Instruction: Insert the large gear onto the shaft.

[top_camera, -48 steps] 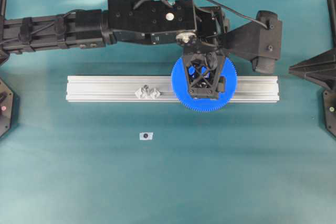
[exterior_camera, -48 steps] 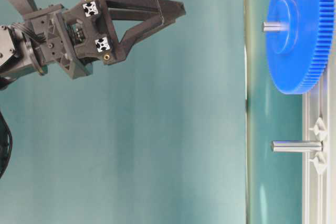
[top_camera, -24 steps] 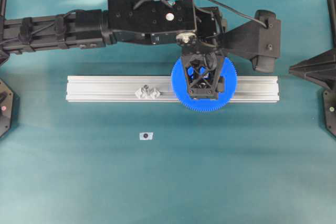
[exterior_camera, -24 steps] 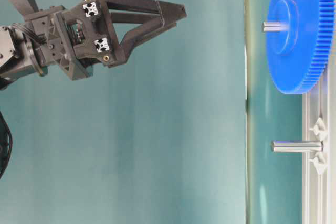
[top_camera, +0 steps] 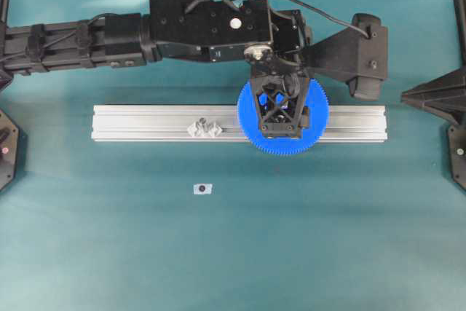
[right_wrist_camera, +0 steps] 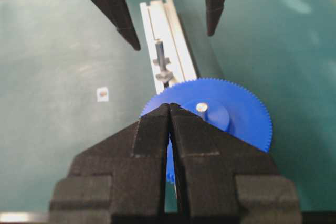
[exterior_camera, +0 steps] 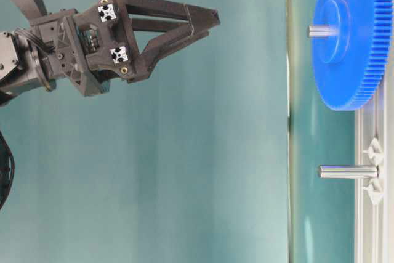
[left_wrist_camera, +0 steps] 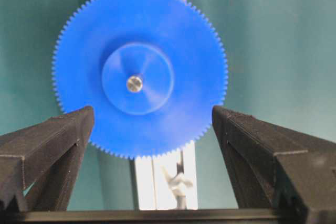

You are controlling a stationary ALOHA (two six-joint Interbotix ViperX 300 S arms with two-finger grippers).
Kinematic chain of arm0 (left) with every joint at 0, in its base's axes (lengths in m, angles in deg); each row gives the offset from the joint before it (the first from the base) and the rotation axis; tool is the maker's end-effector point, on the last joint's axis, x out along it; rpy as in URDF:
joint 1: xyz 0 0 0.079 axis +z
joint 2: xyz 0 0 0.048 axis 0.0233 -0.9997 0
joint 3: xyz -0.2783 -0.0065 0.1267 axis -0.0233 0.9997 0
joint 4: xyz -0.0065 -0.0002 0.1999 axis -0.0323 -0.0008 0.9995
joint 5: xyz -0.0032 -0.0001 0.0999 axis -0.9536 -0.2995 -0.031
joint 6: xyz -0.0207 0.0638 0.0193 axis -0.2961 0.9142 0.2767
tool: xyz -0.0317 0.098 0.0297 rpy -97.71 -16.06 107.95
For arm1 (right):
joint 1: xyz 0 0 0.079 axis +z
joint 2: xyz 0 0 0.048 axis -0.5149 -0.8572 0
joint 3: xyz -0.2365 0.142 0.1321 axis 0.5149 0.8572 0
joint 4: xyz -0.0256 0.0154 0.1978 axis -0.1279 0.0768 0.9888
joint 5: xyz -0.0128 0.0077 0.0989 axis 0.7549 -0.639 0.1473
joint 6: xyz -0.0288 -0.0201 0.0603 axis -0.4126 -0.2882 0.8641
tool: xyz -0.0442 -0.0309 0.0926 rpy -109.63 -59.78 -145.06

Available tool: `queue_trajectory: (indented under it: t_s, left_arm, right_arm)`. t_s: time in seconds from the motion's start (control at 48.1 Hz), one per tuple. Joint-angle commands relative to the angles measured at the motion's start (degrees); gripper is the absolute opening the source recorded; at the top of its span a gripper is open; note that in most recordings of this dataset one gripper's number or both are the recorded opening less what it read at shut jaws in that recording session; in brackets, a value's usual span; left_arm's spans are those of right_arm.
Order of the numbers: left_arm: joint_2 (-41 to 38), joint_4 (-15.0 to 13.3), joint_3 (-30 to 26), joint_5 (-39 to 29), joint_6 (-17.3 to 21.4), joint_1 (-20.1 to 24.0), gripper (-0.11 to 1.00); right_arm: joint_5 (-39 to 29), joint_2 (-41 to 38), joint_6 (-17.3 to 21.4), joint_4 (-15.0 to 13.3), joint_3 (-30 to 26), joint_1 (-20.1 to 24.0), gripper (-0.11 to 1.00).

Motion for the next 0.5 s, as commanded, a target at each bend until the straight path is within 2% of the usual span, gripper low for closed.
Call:
queue_trajectory:
  t_s: [0.0,0.478]
  left_arm:
    - [2.0,0.1,-1.4,0.2,-0.2,-0.3,0.92]
    - [1.8,0.1,-1.4,-0.4,-0.4,-0.3,0.92]
  right_arm:
    - [0.4,-0.4,0.6,0.2,-0.8,-0.1,0.07]
    - [0.4,-0.1,0.6,0.1,-0.5,-0.1,0.08]
